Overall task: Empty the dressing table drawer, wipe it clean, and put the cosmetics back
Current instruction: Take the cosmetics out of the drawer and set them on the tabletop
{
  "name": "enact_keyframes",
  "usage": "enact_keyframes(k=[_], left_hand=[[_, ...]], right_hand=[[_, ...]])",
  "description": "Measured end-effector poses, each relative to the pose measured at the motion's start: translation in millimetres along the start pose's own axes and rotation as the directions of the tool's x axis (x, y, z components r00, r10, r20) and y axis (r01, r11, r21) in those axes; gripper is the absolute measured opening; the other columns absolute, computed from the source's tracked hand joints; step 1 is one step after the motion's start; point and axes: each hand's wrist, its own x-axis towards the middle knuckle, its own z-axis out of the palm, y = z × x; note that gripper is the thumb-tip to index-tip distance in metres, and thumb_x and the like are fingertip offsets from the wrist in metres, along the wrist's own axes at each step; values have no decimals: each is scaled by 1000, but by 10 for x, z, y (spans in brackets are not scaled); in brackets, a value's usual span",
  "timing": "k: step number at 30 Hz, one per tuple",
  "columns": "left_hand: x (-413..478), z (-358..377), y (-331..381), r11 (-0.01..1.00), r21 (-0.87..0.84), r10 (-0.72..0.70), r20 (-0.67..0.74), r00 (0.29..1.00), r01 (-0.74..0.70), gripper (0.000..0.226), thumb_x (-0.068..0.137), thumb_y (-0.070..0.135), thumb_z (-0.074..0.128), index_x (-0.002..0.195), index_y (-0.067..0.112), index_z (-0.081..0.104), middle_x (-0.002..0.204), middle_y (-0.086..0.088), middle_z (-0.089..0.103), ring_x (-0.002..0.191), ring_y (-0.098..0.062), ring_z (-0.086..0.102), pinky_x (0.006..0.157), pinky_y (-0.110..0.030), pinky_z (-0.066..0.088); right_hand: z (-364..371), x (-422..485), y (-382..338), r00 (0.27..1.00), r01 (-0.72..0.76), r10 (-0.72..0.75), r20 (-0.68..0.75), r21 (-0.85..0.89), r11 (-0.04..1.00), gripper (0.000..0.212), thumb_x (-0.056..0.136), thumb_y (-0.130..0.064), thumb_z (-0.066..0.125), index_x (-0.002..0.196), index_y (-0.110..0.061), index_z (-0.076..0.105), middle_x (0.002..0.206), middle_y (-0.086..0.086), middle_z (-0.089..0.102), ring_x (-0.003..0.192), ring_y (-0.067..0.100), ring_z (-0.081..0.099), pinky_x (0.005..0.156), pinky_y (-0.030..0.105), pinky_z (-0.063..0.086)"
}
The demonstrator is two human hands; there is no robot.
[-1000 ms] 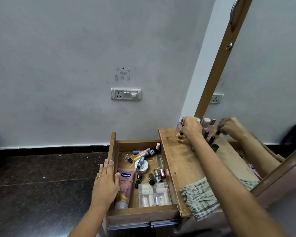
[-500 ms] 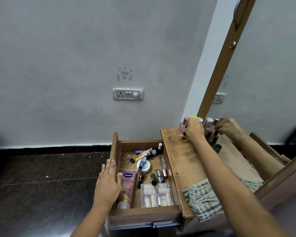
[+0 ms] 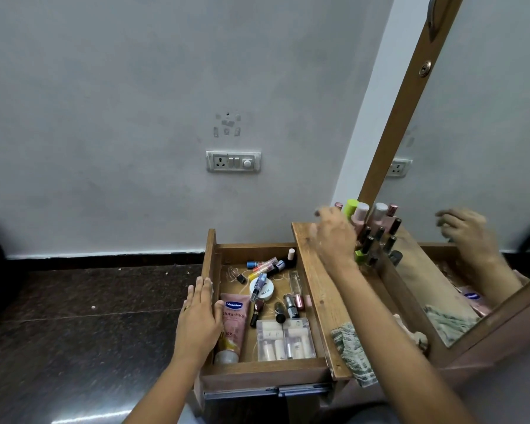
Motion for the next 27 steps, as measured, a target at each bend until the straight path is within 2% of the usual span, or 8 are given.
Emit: enact_keyframes(k=[2,6,9,12,15,18,23,27], left_hand=[[-7,-7,4,1000,-3,10,1,1000,-10,60,101,40,38,154,21,17,161,3,10,149,-17,5,117,-39,18],[-12,-18,0,1000,3,16,2,1000,-16,60,101,40,37,154,20,17,161,2,10,149,-18,5,117,-40,18],[-13,-24,1,1000,-6,12,1,1000,-12,60,101,39,37,154,20,17,161,2,10,149,-18,5,117,-40,19],[-15,-21,-3,1000,-5,21,-1,1000,-21,59,101,39,37,154,19,18,161,2,11,149,-18,5,117,-41,20],[-11,-16,-12,1000,-6,28,-5,1000,-28,59,101,38,37,154,18,19,161,1,12,149,-17,6,117,-39,19],[-7,-10,-12,1000,-7,24,-6,1000,-24,59,101,38,37,154,19,18,161,2,11,149,-17,5,117,-38,19],[-8,-5,-10,1000,-12,20,-1,1000,-20,60,101,40,37,154,20,17,162,2,9,149,-17,4,118,-40,18],[-4,-2,-15,1000,-3,22,-1,1000,-22,60,101,40,36,154,19,17,162,2,9,149,-18,5,117,-39,18]], right_hand=[[430,121,272,997,-31,30,73,12,999,19,92,-14,54,110,-13,60,107,3,60,95,15,56,76,21,41],[992,-61,188,886,22,-23,463,6,1000,34,84,-6,66,117,-15,62,109,4,63,86,15,59,69,23,48],[1201,-155,223,821,54,-36,570,-15,998,50,80,-7,71,128,-16,58,119,9,61,103,24,61,78,29,51],[1275,-255,229,738,53,-39,673,0,999,58,77,-9,75,131,-16,56,118,10,63,102,24,62,74,27,48],[1340,-298,262,679,43,-3,735,-36,998,56,73,-17,82,123,-8,57,117,9,63,102,22,63,86,31,53],[1372,-333,303,627,61,44,778,-105,993,53,72,-22,83,115,-4,58,112,9,63,99,22,63,83,28,53],[1410,-344,367,660,65,54,749,-129,989,34,79,-6,75,110,-5,60,106,8,64,84,18,62,73,25,54],[1438,-308,372,729,48,41,683,-111,993,24,86,5,59,105,-6,65,99,9,67,90,22,67,66,26,49]])
